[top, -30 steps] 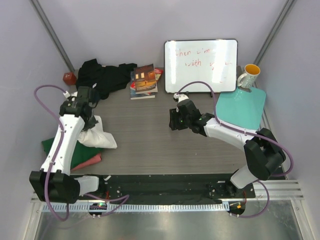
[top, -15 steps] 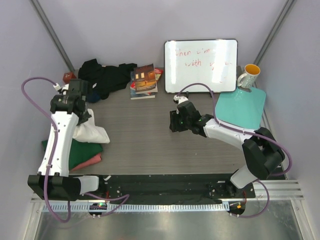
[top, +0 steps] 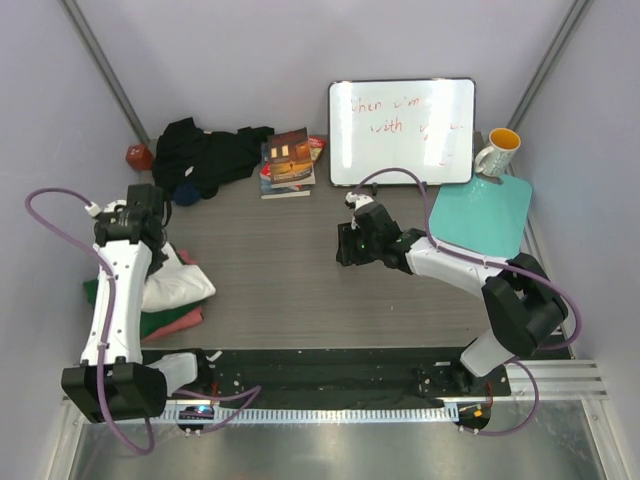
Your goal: Fold and stack the t-shirts
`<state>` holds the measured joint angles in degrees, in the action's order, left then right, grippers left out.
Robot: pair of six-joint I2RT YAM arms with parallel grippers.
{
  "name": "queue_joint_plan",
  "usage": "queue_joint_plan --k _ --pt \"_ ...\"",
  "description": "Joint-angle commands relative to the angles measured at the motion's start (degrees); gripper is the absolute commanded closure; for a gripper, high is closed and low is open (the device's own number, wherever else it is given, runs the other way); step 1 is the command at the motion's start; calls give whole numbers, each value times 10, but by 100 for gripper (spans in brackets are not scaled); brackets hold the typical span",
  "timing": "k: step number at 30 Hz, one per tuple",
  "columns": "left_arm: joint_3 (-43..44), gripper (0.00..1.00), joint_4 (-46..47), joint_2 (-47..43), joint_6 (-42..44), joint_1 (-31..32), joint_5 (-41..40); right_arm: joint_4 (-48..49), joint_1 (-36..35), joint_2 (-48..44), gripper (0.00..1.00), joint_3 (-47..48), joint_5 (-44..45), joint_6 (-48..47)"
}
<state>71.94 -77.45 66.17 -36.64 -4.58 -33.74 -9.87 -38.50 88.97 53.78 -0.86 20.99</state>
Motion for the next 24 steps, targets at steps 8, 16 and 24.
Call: queue_joint_plan --k 8,16,24 --pt "-12 100 -14 17 -1 -97 -14 25 1 -18 51 -10 -59 27" --pt "-20 99 -5 35 11 -127 2 33 4 -18 51 -6 -73 32" --pt "-8 100 -13 63 10 -142 -13 40 8 -5 51 -1 -96 38"
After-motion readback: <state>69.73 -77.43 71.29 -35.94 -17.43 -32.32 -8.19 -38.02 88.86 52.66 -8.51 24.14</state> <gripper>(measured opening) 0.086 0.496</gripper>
